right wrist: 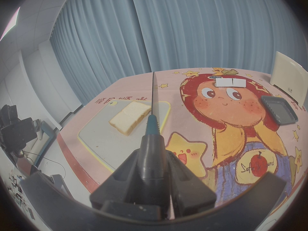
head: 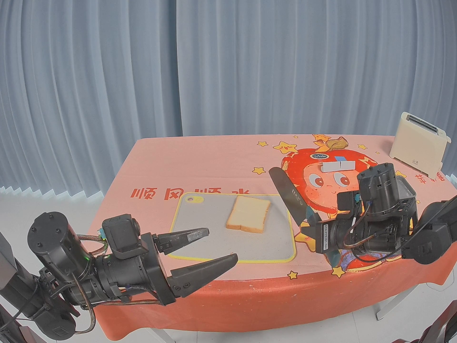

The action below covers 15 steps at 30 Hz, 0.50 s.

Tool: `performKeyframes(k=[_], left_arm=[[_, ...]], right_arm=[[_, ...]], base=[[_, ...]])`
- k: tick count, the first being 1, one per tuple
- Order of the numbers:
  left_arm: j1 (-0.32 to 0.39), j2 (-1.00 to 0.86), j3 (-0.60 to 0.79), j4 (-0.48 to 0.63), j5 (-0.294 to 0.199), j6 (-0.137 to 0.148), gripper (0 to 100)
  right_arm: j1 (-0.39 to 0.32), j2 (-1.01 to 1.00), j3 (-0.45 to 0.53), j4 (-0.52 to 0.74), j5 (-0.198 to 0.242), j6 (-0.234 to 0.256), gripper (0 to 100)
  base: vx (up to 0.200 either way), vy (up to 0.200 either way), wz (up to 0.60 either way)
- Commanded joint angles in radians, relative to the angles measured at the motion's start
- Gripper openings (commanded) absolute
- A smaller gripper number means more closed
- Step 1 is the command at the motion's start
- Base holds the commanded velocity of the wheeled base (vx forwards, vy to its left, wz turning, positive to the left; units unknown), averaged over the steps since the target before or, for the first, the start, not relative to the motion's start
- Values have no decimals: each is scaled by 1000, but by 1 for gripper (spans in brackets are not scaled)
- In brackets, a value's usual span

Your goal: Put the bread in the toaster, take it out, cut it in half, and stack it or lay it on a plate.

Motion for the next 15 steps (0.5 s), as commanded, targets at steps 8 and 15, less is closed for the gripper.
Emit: performKeyframes(k=[8, 15], left_arm=[[7, 11, -17, 1, 5, -4, 100], [7, 12, -13, 1, 5, -1, 100]], right_arm=[[12, -3, -15, 74, 2, 10, 0], [9, -3, -20, 98, 2, 13, 0]], base=[[0, 0, 0], [0, 0, 0]])
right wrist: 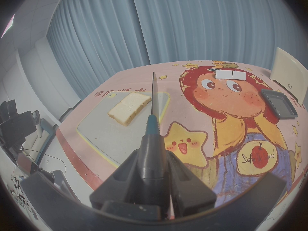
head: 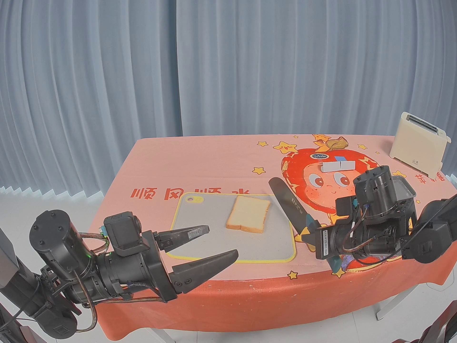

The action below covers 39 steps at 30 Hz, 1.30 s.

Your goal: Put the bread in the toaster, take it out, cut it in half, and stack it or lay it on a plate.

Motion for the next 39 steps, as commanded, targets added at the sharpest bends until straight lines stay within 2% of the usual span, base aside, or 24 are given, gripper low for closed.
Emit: performKeyframes(k=[1, 17, 22, 33, 39], left_arm=[[0, 2, 3, -1, -2, 1, 100], [-3, 2, 9, -2, -2, 1, 100], [-5, 3, 9, -2, -3, 3, 100], [-5, 17, 9, -2, -2, 4, 100], [-5, 19, 9, -2, -3, 4, 100]], right_arm=[[0, -2, -5, 18, 0, 0, 0], [20, -7, -8, 18, 3, 0, 0], [17, -5, -48, 12, -3, 34, 0], [14, 21, -116, 30, 0, 64, 0], [17, 56, -120, 30, 0, 77, 0]], base=[[0, 0, 0], [0, 0, 0], [0, 0, 0], [0, 0, 0], [0, 0, 0]])
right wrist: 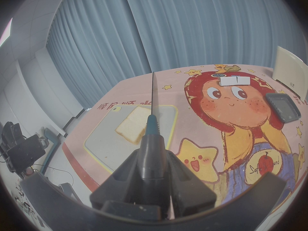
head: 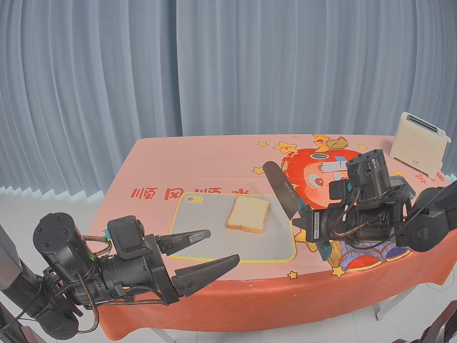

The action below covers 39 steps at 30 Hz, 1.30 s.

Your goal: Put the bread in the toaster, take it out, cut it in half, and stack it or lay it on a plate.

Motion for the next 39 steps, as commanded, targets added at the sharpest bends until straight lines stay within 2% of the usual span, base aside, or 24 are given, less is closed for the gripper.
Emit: performKeyframes(k=[1, 10, 14, 15, 17, 24, 39], left_arm=[[0, 3, 0, -1, 1, 0, 100], [-2, 3, 2, -1, 0, 0, 100], [-2, 4, 2, -1, 0, 0, 100], [-2, 4, 2, -1, 0, 0, 100], [-2, 4, 2, -1, 0, 0, 100], [-2, 4, 3, -1, 0, 0, 100], [-2, 4, 3, -1, -2, 0, 100]], right_arm=[[1, 41, -5, 0, -1, 10, 0], [7, 44, 6, 1, 0, 14, 0], [23, 41, -12, 92, 11, 17, 0], [30, 37, -37, 149, 15, 29, 0], [41, 35, -52, 172, 15, 58, 0], [72, 3, -46, 178, 14, 73, 0], [47, -42, -63, 178, 5, 76, 0]], base=[[0, 0, 0], [0, 0, 0], [0, 0, 0], [0, 0, 0], [0, 0, 0], [0, 0, 0], [0, 0, 0]])
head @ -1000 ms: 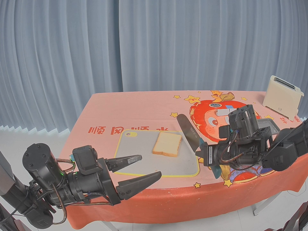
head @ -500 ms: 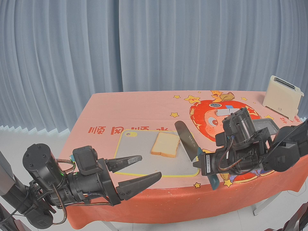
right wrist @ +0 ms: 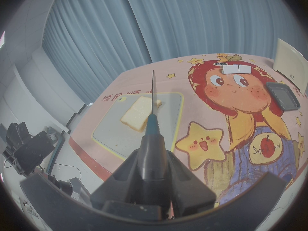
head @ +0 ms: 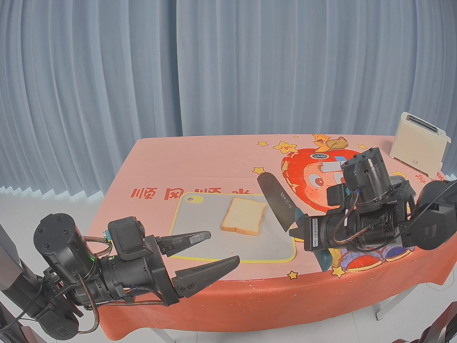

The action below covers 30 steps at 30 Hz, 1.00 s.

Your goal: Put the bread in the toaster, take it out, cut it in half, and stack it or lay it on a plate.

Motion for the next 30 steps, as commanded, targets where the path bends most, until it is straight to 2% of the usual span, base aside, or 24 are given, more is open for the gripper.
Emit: performKeyframes(k=[1, 5, 14, 16, 22, 23, 26, 29, 30], left_arm=[[0, 2, 0, -1, 1, -1, 100], [0, 2, 0, -1, -1, -1, 100], [0, 37, -3, 1, 6, -4, 100], [2, 55, -9, 2, 22, -5, 100], [12, 110, -38, 13, 125, -11, 100], [28, 112, -49, 18, 147, -21, 100], [68, 101, -83, 64, 162, -56, 100], [83, 78, -156, 180, 167, -94, 100], [84, 75, -159, 187, 167, -94, 0]], right_arm=[[-26, -5, -9, 4, -1, 1, 0], [-44, 14, -12, 6, 6, 1, 0], [-29, 29, -1, 9, 8, -1, 0], [-24, 27, 0, 9, 8, 1, 0], [0, 21, 5, 50, 8, 1, 0], [5, 15, 2, 64, 6, 1, 0], [7, 0, 0, 71, 8, 1, 0], [7, -9, 2, 73, 8, 1, 0], [7, -9, 2, 73, 8, 1, 0]], base=[[0, 0, 0], [0, 0, 0], [0, 0, 0], [0, 0, 0], [0, 0, 0], [0, 0, 0], [0, 0, 0], [0, 0, 0], [0, 0, 0]])
